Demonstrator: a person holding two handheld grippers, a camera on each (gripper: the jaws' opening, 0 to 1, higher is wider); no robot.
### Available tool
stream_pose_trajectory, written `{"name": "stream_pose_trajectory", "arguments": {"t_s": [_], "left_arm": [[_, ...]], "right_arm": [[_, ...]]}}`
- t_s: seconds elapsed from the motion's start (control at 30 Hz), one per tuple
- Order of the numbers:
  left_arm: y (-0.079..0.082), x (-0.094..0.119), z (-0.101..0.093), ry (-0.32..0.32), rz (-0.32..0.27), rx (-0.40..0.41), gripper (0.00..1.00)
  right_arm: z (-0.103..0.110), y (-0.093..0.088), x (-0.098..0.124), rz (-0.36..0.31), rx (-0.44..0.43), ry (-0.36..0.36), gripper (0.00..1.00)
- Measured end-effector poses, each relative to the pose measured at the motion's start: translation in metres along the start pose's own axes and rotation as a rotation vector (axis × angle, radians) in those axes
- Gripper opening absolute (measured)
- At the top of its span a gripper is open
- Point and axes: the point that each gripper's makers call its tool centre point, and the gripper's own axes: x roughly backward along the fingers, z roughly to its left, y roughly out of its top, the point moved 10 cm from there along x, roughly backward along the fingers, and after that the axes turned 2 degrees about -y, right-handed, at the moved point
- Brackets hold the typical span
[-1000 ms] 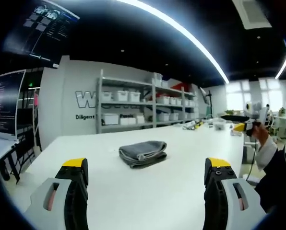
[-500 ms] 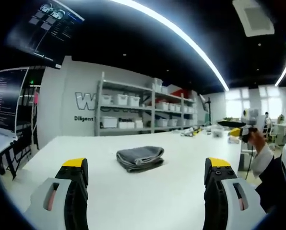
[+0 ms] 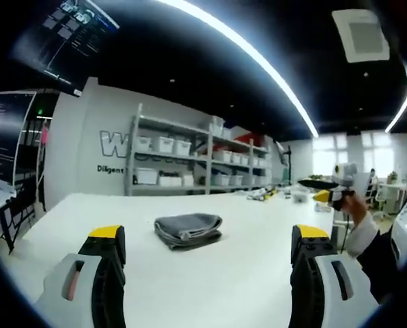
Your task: Open the folded towel by lifting each exposed corner and separating the folded layers until the towel lies flat within the target outline without major curled edges
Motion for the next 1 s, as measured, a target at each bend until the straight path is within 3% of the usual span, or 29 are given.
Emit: {"name": "stream_pose_trajectory", "arguments": {"t_s": [0.2, 0.33, 0.57, 0.77, 0.9, 1.0], "left_arm": [[0.001, -0.003, -0.005, -0.023, -0.005, -0.007, 1.00], [-0.003, -0.005, -0.006, -0.005, 0.037, -0.032, 1.00], [-0.001, -0.002, -0.009, 0.037, 0.129, -0.255, 1.00], [0.005, 0.000, -0.014, 0.041, 0.117, -0.277, 1.00], [0.005, 0.000, -0.014, 0.036, 0.105, -0.251, 1.00], [0.003, -0.002, -0.011, 0.068, 0.117, -0.249, 1.00]], "right_arm": [[-0.002, -0.001, -0.002, 0.001, -0.003, -0.007, 0.99], [-0.003, -0.001, -0.004, -0.003, -0.014, -0.009, 0.99], [-0.003, -0.002, -0.010, 0.001, -0.016, -0.006, 0.99], [0.000, -0.005, -0.015, 0.003, -0.029, 0.008, 0.99], [0.001, -0.007, -0.017, 0.008, -0.034, 0.010, 0.99], [0.001, -0.008, -0.018, 0.009, -0.038, 0.012, 0.99]]}}
